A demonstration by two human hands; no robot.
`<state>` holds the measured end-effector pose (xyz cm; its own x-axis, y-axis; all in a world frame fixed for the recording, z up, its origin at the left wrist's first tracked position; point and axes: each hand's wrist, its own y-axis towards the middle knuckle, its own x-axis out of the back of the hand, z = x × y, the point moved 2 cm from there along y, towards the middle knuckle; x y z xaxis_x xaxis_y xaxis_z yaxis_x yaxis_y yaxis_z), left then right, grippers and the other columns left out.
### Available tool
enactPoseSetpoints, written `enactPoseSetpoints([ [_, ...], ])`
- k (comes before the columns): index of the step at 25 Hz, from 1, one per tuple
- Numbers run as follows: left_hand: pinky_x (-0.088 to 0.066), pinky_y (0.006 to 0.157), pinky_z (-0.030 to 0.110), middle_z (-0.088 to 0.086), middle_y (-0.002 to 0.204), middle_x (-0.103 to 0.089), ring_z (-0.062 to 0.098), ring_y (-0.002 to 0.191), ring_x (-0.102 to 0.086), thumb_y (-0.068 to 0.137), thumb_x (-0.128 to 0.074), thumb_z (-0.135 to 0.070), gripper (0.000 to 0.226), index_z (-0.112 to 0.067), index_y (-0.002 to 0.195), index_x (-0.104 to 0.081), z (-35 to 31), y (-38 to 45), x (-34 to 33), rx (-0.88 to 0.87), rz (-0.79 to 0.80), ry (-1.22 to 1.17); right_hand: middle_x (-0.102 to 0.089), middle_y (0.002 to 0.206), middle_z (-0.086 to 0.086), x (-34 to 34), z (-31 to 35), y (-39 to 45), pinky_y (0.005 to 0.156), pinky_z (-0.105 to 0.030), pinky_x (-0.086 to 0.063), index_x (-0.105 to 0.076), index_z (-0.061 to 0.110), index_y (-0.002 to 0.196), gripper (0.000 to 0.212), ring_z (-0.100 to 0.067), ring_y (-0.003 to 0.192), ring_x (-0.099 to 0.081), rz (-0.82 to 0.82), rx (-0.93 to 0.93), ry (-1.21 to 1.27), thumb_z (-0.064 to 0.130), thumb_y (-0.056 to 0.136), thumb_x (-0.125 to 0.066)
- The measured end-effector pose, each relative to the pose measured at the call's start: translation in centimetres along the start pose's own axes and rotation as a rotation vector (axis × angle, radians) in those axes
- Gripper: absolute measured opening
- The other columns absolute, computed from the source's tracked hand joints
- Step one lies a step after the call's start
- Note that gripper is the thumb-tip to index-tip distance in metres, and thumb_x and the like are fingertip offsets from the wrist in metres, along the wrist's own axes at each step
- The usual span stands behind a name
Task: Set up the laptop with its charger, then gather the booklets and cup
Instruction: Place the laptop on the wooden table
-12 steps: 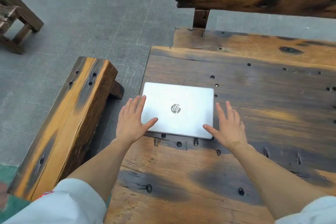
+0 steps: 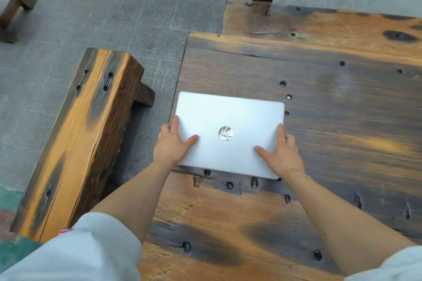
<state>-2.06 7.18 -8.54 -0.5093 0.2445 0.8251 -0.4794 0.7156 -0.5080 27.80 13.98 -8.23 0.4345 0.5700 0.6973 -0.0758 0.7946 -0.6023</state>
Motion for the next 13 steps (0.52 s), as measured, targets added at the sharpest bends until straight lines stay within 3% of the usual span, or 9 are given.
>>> enactPoseSetpoints([
  [3, -0.041, 0.100, 0.050, 0.010, 0.147, -0.030, 0.033, 0.132, -0.036, 0.081, -0.059, -0.066, 0.095, -0.026, 0.154, -0.013, -0.8, 0.9, -0.4, 0.078, -0.031, -0.106, -0.019, 0.153, -0.001, -0.2, 0.4, 1.1, 0.103, -0.048, -0.039, -0.001, 0.026, 0.154, 0.090, -0.032, 0.134, -0.033, -0.076, -0.121, 0.230, 0.048, 0.087, -0.058],
  [6, -0.035, 0.105, 0.051, 0.012, 0.146, -0.029, 0.036, 0.133, -0.031, 0.074, -0.071, -0.062, 0.098, -0.025, 0.150, -0.022, -1.8, 1.7, -0.4, 0.259, -0.015, -0.258, -0.027, 0.149, -0.006, -0.5, 0.2, 2.7, 0.109, -0.048, -0.034, -0.024, 0.021, 0.150, 0.081, -0.033, 0.133, -0.036, -0.109, -0.273, 0.493, 0.037, 0.082, -0.064],
  [8, -0.035, 0.106, 0.052, 0.012, 0.143, -0.034, 0.036, 0.131, -0.032, 0.068, -0.079, -0.055, 0.094, -0.027, 0.144, -0.030, -2.0, 2.6, 0.0, 0.360, -0.001, -0.380, -0.045, 0.138, -0.009, -0.2, 0.0, 3.3, 0.101, -0.044, -0.043, -0.041, 0.017, 0.140, 0.069, -0.030, 0.117, -0.052, -0.108, -0.301, 0.705, 0.024, 0.077, -0.069],
  [10, -0.036, 0.106, 0.052, 0.011, 0.140, -0.038, 0.036, 0.130, -0.034, 0.064, -0.086, -0.047, 0.092, -0.029, 0.138, -0.035, -1.7, 3.1, 0.3, 0.404, 0.012, -0.493, -0.060, 0.122, -0.010, 0.4, -0.2, 3.3, 0.080, -0.036, -0.051, -0.049, 0.010, 0.131, 0.050, -0.024, 0.096, -0.060, -0.082, -0.332, 0.877, 0.009, 0.084, -0.067],
  [11, -0.036, 0.106, 0.052, 0.009, 0.139, -0.039, 0.035, 0.129, -0.036, 0.060, -0.089, -0.044, 0.093, -0.029, 0.135, -0.037, -1.5, 3.2, 0.2, 0.402, 0.021, -0.536, -0.063, 0.116, -0.009, 0.8, -0.3, 3.3, 0.072, -0.033, -0.051, -0.050, 0.008, 0.128, 0.044, -0.023, 0.088, -0.061, -0.062, -0.348, 0.901, 0.006, 0.086, -0.065],
  [13, -0.040, 0.104, 0.052, 0.006, 0.134, -0.047, 0.034, 0.123, -0.046, 0.043, -0.092, -0.047, 0.099, -0.028, 0.126, -0.041, -1.2, 2.7, 0.2, 0.403, 0.042, -0.632, -0.064, 0.115, -0.011, 1.0, -0.9, 3.2, 0.071, -0.033, -0.051, -0.050, 0.007, 0.125, 0.042, -0.024, 0.086, -0.061, -0.034, -0.367, 0.909, 0.005, 0.086, -0.065],
])
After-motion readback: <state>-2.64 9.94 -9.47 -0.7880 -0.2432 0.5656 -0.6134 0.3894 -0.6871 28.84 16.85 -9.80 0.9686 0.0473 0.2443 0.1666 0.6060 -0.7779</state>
